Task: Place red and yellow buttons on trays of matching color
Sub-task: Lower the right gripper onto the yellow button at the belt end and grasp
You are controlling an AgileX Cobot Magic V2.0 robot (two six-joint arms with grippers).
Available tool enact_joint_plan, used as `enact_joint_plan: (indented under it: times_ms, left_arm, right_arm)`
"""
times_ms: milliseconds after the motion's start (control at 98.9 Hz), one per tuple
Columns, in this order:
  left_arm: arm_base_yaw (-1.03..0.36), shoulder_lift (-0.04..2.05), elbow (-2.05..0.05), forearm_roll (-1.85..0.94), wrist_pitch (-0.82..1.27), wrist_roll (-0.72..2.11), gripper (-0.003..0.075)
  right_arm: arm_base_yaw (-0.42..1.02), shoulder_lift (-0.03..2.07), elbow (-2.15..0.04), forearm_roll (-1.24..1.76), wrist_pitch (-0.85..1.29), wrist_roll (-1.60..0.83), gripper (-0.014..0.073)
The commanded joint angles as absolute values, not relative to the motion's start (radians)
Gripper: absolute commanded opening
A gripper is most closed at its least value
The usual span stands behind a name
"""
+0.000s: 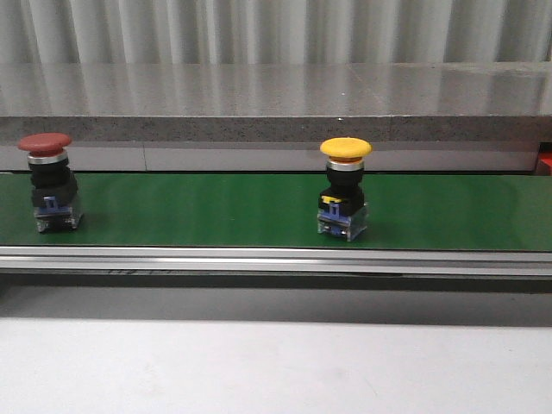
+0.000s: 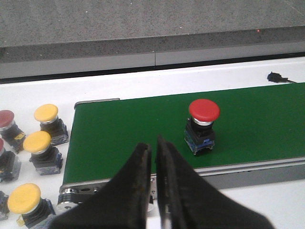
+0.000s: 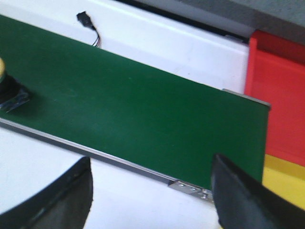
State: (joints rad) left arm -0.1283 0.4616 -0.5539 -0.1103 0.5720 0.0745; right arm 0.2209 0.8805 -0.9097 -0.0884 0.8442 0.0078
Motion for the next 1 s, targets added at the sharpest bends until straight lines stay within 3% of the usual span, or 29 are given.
enact_joint_plan:
  times_ms: [0,414,890,991]
  left_arm:
    - [-0.134,0.466,-0.581,-0.125,0.491,0.073,-0.0006]
    - [-0.134,0.466,-0.581,-0.125,0.491,0.073,-0.0005]
    - [-0.134,0.466,-0.581,-0.125,0.491,0.073,-0.0005]
    - [-0.134,0.466,-0.581,-0.125,0.491,0.073,-0.0006]
  right_arm:
    - [0.261,0.942,-0.982,-0.063,0.827,0.000,0.0549]
    - [0.388,1.296,-1.166,0.057,0.994,-0.022,0.0549]
    - [0.390,1.599,-1.256,0.197,0.910,-0.174,0.0547]
    - [0.390,1.641,-1.256,0.183,0.872,-0.174,0.0474]
